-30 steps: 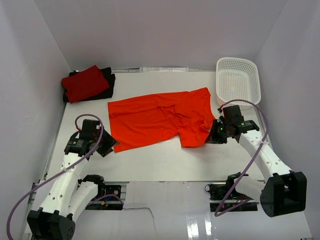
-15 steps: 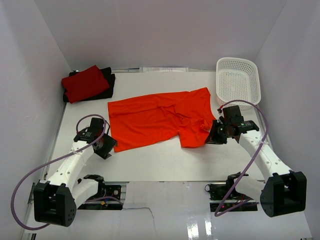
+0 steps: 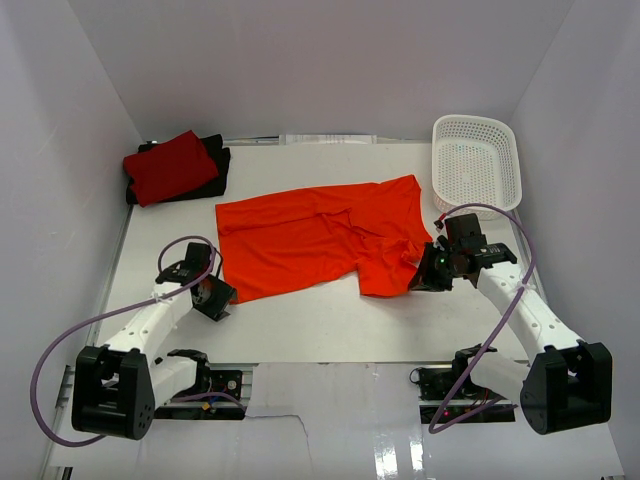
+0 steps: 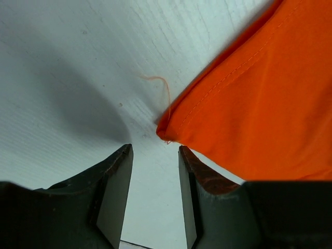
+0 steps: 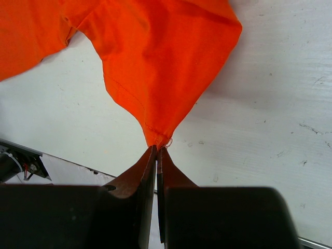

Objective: Fold and stack the t-shirts
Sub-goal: Grap the side of the flattened tshirt furthest away from the robot with both arms

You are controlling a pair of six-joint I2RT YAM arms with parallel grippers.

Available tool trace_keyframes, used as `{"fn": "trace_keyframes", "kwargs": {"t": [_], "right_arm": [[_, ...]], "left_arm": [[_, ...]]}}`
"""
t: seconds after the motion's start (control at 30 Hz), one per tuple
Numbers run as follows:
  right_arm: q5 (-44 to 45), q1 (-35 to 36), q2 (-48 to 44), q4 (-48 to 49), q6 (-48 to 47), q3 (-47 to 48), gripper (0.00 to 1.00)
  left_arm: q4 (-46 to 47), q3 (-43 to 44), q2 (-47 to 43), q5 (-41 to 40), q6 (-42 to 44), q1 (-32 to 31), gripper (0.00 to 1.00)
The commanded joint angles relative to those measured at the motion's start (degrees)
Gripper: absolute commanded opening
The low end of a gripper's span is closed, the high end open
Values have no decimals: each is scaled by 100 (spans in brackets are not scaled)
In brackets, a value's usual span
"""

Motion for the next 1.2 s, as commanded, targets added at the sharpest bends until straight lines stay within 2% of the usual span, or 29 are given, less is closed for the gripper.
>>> {"fn": "trace_keyframes", "kwargs": {"t": [0.0,0.23,0.43,0.7,0.73,0.77,1.0,1.17], "right_arm": [[-121,12,-71,116,25,59,8],[-148,12,-36,125,-1,42,8],[-174,12,-53,125,-10,59,8],[-192,12,-159,37,-1,138,8],[-192,12,-168,-76,-1,173,8],[-174,12,-202,-138,-10,217,8],[-227,12,-405,-779,-1,315,8],[-165,12,-764,-903,78,-107,8]], "left_arm": [[362,19,82,26,-111,38,51],[600,143,407,34,-58,117,50],[819,20,521,70,-58,135,38],[1031,46,706,166,161,161,12],[1022,72,680,201,249,161,2],[952,125,671,219,354,170,0],[143,1056,470,-264,917,205,0],[-15,1302,293,-115,1067,293,0]]}}
